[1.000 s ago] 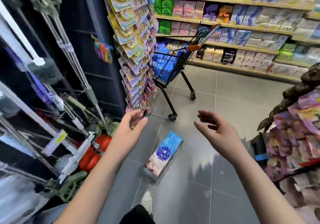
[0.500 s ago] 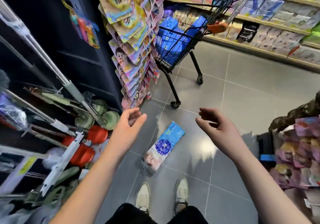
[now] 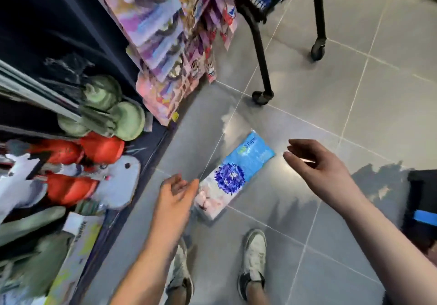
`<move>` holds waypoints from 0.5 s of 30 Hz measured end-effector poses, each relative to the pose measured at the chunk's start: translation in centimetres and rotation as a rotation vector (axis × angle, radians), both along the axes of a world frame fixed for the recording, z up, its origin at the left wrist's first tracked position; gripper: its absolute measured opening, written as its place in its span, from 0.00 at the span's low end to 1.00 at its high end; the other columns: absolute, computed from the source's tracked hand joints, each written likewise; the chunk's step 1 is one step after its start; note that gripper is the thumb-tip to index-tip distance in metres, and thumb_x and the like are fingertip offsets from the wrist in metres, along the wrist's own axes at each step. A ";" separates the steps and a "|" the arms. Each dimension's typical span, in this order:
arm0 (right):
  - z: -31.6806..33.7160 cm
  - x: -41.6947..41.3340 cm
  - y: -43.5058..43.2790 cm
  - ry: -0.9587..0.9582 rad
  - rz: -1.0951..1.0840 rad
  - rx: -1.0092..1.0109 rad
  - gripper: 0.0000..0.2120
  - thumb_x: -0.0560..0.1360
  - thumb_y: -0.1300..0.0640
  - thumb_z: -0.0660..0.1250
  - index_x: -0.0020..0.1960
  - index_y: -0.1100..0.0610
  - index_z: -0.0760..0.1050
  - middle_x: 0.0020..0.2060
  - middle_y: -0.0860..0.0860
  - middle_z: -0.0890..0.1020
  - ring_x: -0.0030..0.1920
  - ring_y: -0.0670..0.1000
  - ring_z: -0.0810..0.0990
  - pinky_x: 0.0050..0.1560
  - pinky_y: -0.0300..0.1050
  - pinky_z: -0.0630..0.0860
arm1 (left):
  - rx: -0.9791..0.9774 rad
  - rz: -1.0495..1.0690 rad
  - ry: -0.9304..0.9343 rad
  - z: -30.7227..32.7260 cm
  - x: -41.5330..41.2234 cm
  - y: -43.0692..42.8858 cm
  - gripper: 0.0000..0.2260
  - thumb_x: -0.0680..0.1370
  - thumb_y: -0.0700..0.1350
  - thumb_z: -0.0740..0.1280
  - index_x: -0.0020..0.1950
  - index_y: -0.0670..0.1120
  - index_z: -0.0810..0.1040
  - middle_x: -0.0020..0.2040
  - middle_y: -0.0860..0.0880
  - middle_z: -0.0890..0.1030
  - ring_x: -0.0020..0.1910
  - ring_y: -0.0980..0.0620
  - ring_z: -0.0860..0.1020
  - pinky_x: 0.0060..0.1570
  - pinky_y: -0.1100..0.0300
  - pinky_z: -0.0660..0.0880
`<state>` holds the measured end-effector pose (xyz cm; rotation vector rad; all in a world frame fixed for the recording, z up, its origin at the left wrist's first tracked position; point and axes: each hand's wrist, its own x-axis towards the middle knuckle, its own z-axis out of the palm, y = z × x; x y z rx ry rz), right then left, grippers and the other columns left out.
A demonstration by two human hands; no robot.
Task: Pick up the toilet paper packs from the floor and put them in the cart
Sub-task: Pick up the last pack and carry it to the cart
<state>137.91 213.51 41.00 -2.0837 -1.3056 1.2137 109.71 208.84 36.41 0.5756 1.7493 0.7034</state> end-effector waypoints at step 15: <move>-30.9 1.1 7.5 -0.140 0.087 -0.100 0.25 0.74 0.43 0.73 0.68 0.47 0.74 0.60 0.44 0.80 0.56 0.44 0.80 0.55 0.42 0.75 | -0.420 0.208 0.065 -35.2 0.3 -3.4 0.53 0.50 0.73 0.74 0.65 0.41 0.74 0.60 0.35 0.79 0.58 0.35 0.80 0.57 0.40 0.78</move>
